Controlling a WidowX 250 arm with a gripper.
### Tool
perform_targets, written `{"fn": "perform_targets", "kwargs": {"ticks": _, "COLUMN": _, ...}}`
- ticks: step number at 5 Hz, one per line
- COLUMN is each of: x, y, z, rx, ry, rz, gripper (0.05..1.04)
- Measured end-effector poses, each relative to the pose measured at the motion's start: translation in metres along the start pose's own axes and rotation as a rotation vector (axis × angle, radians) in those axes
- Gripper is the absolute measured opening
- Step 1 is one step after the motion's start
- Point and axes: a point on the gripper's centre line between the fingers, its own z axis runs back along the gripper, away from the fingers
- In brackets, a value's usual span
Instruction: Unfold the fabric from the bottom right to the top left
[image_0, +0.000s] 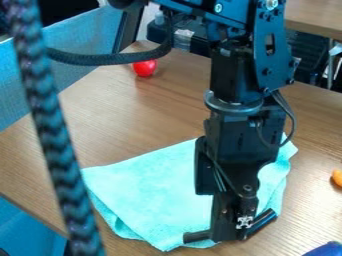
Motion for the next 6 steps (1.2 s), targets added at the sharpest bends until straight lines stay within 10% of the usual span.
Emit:
{"fn": "perform_targets", "kwargs": {"ticks": 2, "x": 0.0, "y": -0.002, "z": -0.015, "rx": -0.071, "ry": 0.079, "rz": -0.13, "gripper": 1.0}}
{"fn": "perform_targets", "kwargs": {"ticks": 6, "x": -0.012, "y": -0.006, "z": -0.044, "rx": 0.312, "ry": -0.162, "rz": -0.029, "gripper": 1.0}}
